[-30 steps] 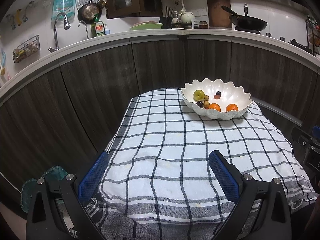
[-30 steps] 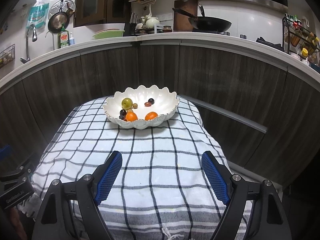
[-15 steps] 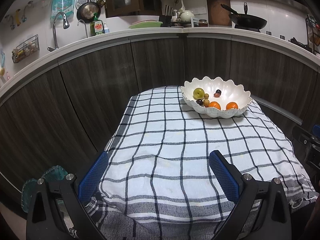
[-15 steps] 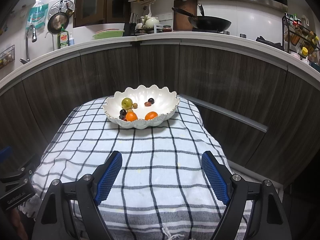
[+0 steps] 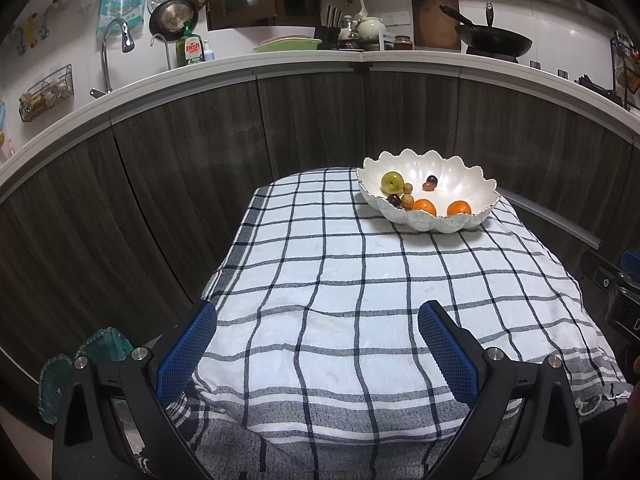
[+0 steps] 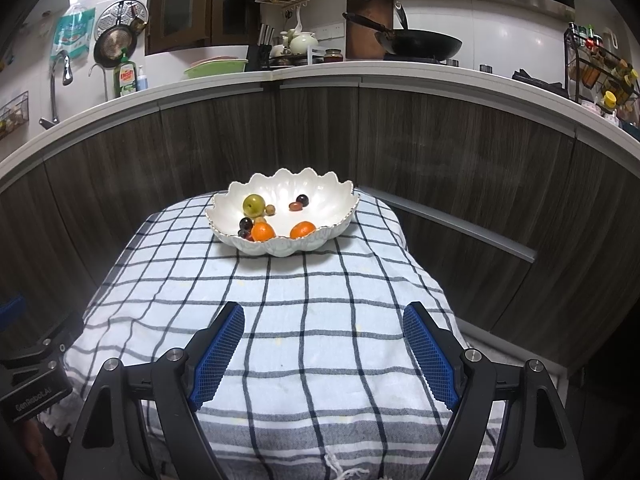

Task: Organize fruits

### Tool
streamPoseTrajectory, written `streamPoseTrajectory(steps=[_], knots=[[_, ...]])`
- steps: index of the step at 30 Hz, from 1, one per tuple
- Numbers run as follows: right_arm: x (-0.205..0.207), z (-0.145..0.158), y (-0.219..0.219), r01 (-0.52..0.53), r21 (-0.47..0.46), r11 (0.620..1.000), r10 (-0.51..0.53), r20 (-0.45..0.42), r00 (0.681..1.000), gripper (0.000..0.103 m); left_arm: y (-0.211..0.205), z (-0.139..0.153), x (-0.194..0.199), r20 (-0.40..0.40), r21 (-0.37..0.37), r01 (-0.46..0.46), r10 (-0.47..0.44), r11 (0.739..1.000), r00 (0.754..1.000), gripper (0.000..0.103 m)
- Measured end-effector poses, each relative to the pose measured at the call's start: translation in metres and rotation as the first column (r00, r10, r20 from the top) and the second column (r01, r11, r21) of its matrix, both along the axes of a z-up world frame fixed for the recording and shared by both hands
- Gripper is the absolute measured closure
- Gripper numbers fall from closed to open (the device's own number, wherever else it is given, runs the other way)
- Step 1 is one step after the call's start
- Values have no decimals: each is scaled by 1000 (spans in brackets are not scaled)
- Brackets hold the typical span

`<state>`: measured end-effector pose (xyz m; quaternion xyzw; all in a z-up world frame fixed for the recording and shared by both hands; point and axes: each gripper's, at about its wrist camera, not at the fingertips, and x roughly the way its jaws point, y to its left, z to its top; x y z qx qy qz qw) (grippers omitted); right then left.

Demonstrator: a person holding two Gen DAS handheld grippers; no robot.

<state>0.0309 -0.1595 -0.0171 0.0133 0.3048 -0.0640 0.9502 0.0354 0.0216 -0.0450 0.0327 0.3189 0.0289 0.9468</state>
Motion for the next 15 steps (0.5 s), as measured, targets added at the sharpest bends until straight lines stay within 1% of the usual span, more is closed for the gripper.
streamPoseTrajectory(steps=[9,15], knots=[[1,0,0,-1,1,1000,1,-3,1000,21,-1,-2,2,-14,-3,4,-4,1000,1000,0],[2,-2,-1,3,4,1000,-3,-5,1000,21,-2,-2,2,-9,1,8,-7,1000,1000,0]])
